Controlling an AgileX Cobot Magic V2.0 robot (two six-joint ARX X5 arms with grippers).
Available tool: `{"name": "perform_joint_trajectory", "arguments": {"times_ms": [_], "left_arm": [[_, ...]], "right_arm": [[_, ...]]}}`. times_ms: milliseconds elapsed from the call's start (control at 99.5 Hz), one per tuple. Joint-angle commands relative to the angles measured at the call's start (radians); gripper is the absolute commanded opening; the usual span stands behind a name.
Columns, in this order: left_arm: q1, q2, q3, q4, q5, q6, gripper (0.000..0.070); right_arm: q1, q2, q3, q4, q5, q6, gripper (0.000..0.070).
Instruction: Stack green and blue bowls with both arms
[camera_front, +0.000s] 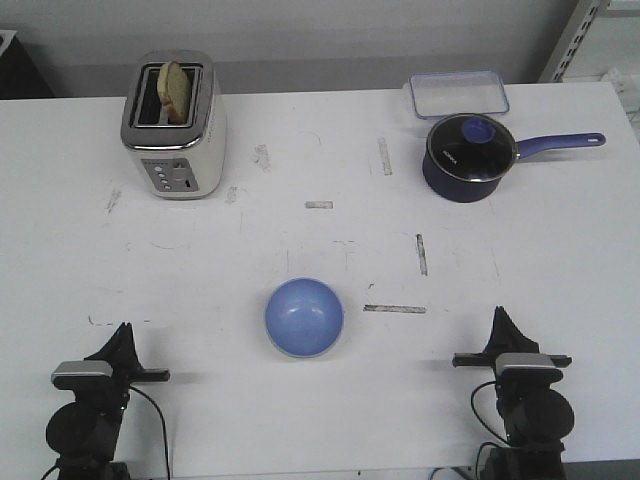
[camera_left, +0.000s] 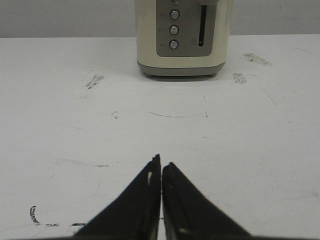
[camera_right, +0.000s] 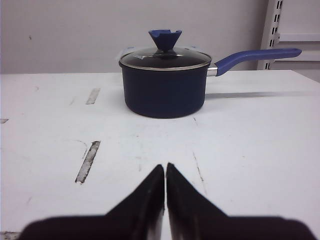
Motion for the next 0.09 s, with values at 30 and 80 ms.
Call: {"name": "perform_joint_trajectory", "arguments": {"times_ms": [30,80], "left_arm": [[0.002,-0.001,-0.021,0.010,0.002,0.005,0.0003],[0.002,-0.001,-0.021,0.010,0.002,0.005,0.0003]], "right_arm": [[0.000,-0.001,-0.002,0.013,0.000,-0.005,0.0000],[0.000,-0.001,-0.002,0.013,0.000,-0.005,0.0000]]}}
